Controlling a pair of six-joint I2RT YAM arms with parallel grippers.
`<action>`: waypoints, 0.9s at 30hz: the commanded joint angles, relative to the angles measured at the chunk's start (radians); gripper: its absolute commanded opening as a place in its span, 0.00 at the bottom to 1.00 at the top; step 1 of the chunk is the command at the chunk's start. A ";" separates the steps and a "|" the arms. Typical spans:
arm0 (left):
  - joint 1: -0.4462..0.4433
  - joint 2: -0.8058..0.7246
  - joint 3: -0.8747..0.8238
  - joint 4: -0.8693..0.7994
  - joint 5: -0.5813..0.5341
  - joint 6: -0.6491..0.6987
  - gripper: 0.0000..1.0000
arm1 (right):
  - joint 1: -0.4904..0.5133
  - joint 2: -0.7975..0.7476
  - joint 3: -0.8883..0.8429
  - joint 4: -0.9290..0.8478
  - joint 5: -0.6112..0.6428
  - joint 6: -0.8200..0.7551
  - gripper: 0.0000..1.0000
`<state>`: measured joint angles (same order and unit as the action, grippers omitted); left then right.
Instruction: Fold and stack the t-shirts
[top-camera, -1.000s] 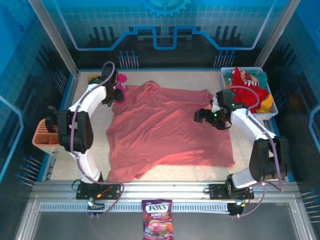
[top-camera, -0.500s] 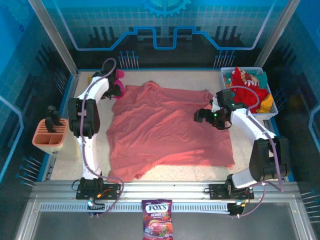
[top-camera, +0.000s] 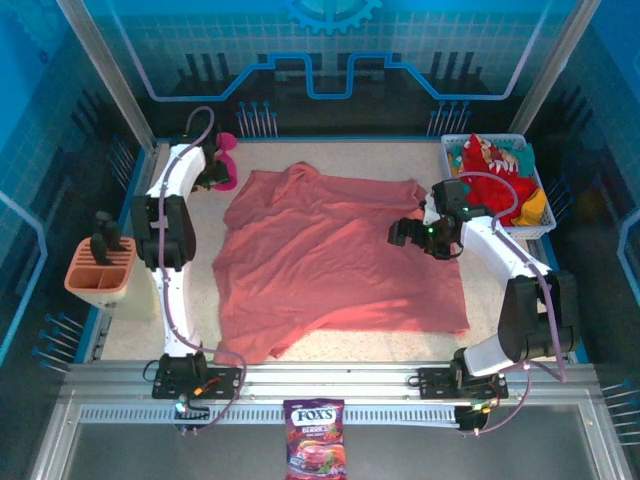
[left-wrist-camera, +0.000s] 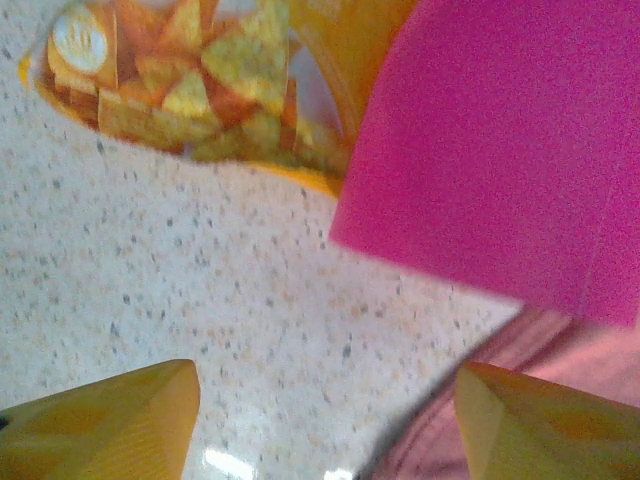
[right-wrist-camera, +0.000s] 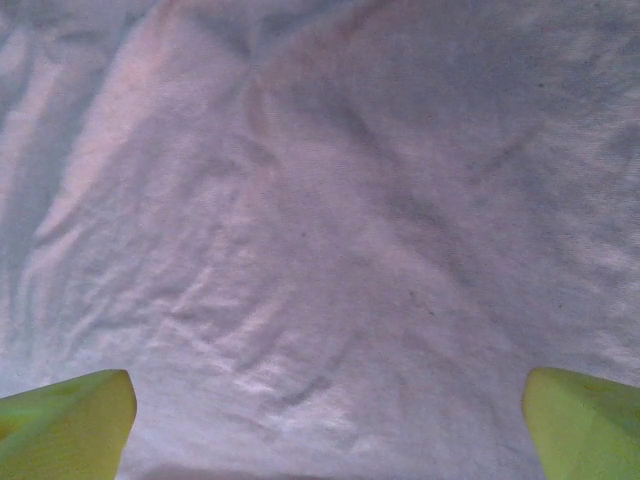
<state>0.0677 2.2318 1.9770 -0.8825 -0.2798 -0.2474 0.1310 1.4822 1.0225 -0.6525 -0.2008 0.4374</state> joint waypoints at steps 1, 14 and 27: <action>-0.015 -0.226 -0.138 -0.038 0.113 -0.062 0.71 | 0.005 -0.014 0.011 -0.062 0.074 0.017 1.00; -0.245 -0.739 -0.900 0.123 0.371 -0.327 0.72 | -0.019 -0.106 -0.178 -0.104 0.128 0.093 1.00; -0.336 -0.437 -0.883 0.279 0.302 -0.381 0.71 | -0.011 0.106 -0.153 0.027 0.098 0.081 1.00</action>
<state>-0.2749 1.7374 1.0279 -0.6243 0.0597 -0.6300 0.1226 1.5482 0.8341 -0.6685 -0.0837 0.5205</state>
